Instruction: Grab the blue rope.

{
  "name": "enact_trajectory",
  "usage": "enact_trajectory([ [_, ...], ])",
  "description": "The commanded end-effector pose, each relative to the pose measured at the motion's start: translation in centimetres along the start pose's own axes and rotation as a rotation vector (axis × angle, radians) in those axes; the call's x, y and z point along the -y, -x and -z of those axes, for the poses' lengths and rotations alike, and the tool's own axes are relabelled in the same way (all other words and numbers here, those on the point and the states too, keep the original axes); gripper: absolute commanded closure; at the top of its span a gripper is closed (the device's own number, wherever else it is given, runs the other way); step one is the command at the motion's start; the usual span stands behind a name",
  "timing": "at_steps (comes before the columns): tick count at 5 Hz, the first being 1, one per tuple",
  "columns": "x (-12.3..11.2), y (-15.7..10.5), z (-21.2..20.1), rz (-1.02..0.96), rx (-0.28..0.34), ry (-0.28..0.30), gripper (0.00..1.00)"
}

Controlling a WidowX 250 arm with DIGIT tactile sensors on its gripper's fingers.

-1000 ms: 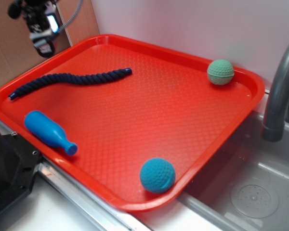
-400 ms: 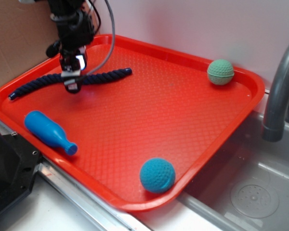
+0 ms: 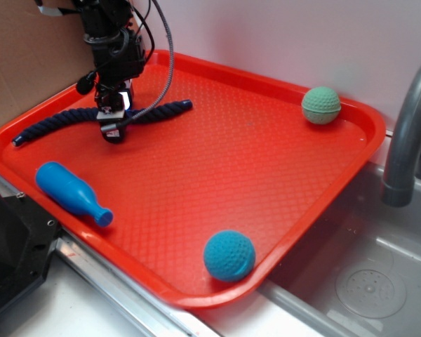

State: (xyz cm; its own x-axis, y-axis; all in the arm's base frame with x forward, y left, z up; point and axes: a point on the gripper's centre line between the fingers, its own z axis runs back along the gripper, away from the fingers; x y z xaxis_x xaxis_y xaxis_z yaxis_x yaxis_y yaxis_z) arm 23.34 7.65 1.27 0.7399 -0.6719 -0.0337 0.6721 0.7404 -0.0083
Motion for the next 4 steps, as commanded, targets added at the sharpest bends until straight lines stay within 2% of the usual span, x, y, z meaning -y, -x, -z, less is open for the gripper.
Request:
enact_trajectory([
  [1,0.4,-0.5,0.7,0.005,-0.012,-0.016,1.0],
  [2,0.9,-0.7,-0.1,-0.008,-0.013,-0.03,1.0],
  [3,2.2,-1.1,-4.3,-0.056,-0.101,-0.096,1.0],
  [4,2.5,-1.2,-9.4,-0.296,-0.138,0.079,1.0],
])
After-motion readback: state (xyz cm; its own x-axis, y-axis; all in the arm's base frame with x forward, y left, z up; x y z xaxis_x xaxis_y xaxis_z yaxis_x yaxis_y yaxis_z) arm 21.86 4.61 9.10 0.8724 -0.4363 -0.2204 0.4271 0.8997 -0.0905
